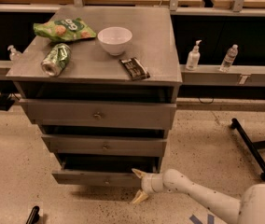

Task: Open bottom drawer

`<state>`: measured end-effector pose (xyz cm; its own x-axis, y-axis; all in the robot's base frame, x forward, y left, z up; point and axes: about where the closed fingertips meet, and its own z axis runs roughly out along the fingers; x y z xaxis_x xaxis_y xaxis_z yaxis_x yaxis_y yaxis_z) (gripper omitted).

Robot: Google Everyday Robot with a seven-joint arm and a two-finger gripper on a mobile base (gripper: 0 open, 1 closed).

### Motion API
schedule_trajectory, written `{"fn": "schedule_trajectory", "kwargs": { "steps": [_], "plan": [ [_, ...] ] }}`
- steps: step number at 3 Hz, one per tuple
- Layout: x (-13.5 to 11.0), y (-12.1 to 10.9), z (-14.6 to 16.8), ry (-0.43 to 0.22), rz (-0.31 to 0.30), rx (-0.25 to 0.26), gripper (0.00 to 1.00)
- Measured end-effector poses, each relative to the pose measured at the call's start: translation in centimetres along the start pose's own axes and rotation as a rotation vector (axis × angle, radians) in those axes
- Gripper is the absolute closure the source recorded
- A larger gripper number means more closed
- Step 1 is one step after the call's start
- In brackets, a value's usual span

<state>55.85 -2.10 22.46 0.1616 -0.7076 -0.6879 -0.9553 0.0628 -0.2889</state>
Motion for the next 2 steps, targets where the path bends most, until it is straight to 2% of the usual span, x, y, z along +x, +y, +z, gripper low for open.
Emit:
{"fn": "schedule_trajectory", "kwargs": {
  "steps": [2],
  "plan": [
    [2.9,-1.4,2.0,0.089,0.029,0.022,0.13]
  ]
}}
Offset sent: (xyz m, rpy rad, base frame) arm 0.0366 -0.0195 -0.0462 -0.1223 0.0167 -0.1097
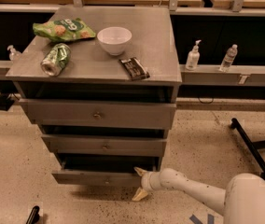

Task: Open bottom drawer

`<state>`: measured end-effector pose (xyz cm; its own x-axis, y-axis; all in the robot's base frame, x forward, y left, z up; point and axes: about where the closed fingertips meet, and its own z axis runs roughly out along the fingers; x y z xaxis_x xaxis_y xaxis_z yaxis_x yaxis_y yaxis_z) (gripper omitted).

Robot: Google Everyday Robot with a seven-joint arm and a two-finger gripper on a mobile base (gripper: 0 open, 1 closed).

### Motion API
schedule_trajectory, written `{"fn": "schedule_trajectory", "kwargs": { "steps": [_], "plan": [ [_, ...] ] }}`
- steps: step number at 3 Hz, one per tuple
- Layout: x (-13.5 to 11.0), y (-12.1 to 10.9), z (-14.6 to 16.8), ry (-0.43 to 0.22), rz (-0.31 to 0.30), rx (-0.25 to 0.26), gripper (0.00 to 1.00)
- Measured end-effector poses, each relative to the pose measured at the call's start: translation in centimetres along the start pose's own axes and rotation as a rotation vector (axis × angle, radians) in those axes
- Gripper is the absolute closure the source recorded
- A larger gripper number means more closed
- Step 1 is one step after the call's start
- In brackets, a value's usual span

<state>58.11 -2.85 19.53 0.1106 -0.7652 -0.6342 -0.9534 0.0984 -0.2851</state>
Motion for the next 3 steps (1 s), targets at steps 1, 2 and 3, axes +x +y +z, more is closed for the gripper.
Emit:
{"fn": "schedule_trajectory", "kwargs": {
  "steps": [1,2,3],
  "plan": [
    [1.5,0.4,0.6,0.038,0.025,0.003,0.13],
    [2.7,1.8,1.0,0.066,0.056,-0.014,0.14],
    [2.8,2.6,1.1,0.07,0.062,-0.029,0.14]
  ]
}}
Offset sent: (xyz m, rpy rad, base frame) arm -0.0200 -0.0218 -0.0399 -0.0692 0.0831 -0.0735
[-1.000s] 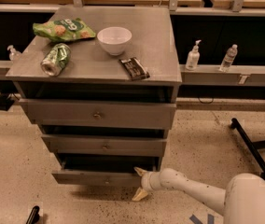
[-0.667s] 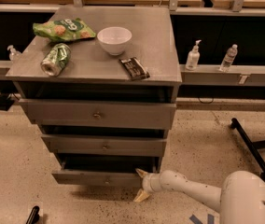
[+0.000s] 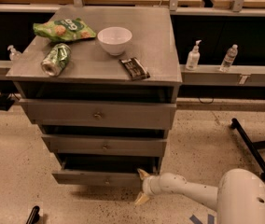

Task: Open bottom drawer

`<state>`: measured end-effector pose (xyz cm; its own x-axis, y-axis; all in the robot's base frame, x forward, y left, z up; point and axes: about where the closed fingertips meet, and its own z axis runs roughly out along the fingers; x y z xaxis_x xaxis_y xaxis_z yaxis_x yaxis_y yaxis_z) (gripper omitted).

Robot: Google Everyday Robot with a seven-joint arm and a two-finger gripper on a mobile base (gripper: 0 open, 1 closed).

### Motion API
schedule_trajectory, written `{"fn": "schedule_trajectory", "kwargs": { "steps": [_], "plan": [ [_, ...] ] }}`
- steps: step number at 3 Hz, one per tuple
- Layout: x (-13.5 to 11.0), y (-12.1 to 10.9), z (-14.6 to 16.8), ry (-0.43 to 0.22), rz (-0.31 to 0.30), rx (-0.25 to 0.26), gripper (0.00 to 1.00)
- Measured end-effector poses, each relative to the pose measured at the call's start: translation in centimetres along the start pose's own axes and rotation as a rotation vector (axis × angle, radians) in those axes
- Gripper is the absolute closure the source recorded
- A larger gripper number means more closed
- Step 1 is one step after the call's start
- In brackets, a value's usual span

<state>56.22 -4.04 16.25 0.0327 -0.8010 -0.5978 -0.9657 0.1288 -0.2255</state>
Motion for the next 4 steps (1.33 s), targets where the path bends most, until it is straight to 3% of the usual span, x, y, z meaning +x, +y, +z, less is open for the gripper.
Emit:
{"fn": "schedule_trajectory", "kwargs": {
  "steps": [2,4],
  "plan": [
    [-1.29,1.76,-0.06,-0.023,-0.02,-0.035,0.47],
    [-1.61,1.74,-0.35,-0.026,-0.023,-0.035,0.45]
  ]
}}
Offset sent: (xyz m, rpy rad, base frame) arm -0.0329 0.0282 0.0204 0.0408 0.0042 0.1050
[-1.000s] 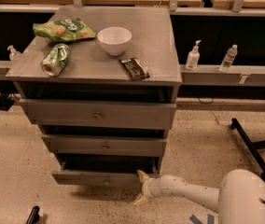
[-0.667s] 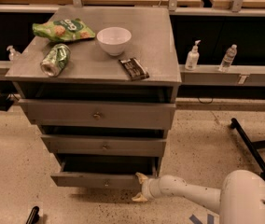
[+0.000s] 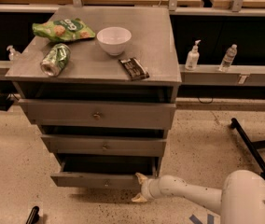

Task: Open bottom drawer

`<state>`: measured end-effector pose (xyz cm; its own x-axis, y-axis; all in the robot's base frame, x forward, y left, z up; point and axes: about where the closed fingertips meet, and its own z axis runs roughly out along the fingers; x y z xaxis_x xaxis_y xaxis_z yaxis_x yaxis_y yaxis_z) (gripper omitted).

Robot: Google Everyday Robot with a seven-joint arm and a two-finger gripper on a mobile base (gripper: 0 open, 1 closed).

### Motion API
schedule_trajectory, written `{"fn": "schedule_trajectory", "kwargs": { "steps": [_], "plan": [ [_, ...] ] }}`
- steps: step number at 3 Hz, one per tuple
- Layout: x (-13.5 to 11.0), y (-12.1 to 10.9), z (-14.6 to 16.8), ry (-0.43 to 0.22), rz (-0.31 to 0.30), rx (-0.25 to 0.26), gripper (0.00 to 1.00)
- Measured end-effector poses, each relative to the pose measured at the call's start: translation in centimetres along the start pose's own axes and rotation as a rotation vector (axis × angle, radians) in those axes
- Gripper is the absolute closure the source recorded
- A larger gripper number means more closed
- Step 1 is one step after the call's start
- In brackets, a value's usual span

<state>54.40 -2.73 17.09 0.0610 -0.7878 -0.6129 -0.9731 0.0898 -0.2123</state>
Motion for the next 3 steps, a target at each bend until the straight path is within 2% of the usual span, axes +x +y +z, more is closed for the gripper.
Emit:
{"fn": "schedule_trajectory", "kwargs": {
  "steps": [1,3],
  "plan": [
    [-0.58,0.19,-0.26,-0.015,-0.012,0.001,0.44],
    [-1.26,0.33,-0.56,-0.033,-0.026,0.004,0.17]
  ]
}}
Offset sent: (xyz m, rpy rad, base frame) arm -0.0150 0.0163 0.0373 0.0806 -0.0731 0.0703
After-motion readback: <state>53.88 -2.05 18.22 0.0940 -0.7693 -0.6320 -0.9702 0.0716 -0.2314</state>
